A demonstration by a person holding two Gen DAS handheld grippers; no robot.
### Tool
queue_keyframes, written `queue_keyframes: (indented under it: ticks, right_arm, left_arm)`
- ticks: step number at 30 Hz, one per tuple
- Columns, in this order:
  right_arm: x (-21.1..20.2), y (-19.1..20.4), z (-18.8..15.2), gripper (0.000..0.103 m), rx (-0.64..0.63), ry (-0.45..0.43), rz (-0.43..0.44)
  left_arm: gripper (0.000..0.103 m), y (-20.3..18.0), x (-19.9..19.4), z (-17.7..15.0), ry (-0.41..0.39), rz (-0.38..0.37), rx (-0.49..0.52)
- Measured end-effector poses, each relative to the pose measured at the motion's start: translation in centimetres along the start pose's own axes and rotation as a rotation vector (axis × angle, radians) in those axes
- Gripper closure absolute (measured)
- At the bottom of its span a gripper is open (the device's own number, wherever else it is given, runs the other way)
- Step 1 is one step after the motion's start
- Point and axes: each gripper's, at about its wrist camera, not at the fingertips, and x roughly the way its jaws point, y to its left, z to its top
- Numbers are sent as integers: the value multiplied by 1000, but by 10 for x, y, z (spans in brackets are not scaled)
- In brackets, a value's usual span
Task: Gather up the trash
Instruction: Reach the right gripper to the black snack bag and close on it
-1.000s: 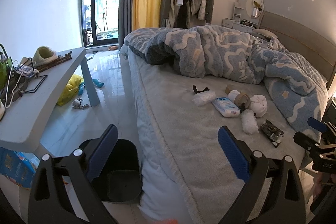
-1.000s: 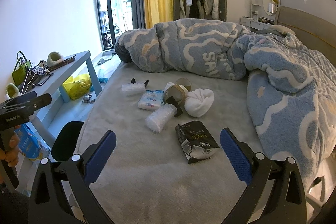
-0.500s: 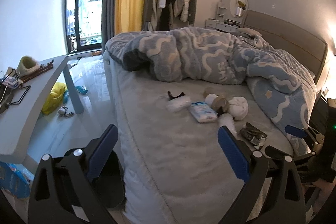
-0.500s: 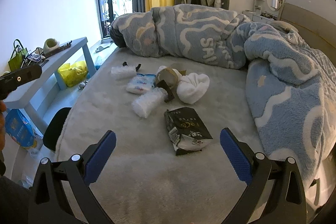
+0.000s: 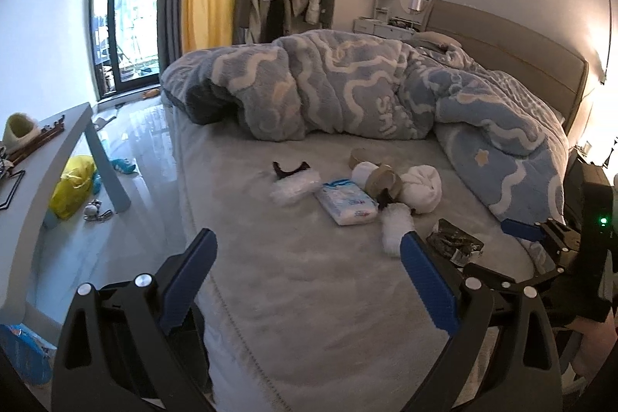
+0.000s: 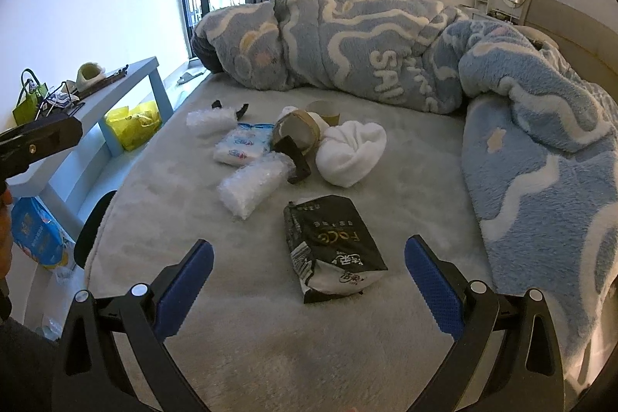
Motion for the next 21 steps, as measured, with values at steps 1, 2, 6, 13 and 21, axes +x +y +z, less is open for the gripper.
queue_keyframes:
  ticks: [1, 2, 6, 13, 21]
  right_arm:
    - [3, -1, 0, 3, 0, 8, 1]
    - [6, -2, -1, 3, -1, 14, 0]
    - [18, -7, -2, 3, -3, 38, -5]
    - [38, -16, 2, 5, -13, 71, -10]
    - [58, -23, 3, 23, -27, 130, 16]
  left_arm:
    - [6, -1, 2, 1, 3, -7, 1]
    - [6, -2, 4, 2, 7, -13, 3]
    - [5, -4, 9, 4, 12, -18, 10]
    - [5, -9, 30, 8, 53, -96, 11]
    - [6, -22, 52, 9, 91, -157, 40]
